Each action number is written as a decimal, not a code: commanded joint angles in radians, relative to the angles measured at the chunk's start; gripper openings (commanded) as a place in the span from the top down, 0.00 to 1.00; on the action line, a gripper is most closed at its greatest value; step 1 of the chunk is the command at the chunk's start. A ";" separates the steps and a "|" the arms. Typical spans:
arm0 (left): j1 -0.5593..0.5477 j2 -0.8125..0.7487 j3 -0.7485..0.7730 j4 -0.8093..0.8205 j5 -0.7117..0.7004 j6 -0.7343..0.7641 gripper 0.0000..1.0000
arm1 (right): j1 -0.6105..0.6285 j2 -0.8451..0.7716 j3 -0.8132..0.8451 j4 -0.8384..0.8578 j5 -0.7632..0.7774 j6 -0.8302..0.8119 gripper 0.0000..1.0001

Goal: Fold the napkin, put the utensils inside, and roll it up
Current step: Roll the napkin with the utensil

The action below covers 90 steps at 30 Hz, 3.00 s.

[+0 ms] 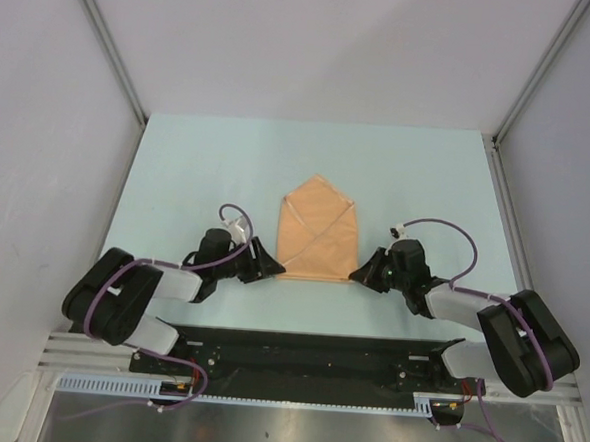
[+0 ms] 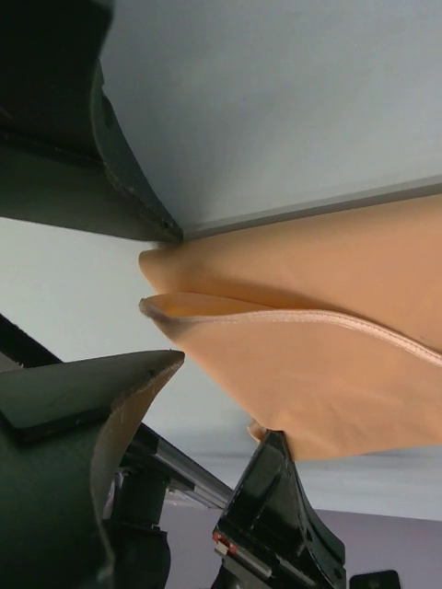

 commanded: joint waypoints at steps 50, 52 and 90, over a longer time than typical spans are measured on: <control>0.085 0.013 0.199 -0.289 0.210 0.030 1.00 | 0.868 0.551 0.518 0.199 1.063 -0.974 0.12; 0.087 0.013 0.201 -0.290 0.210 0.030 1.00 | 0.854 0.589 0.537 0.175 1.087 -0.964 0.13; 0.138 0.002 0.201 -0.301 0.213 0.047 0.98 | 0.777 0.530 0.420 0.025 1.052 -0.960 0.93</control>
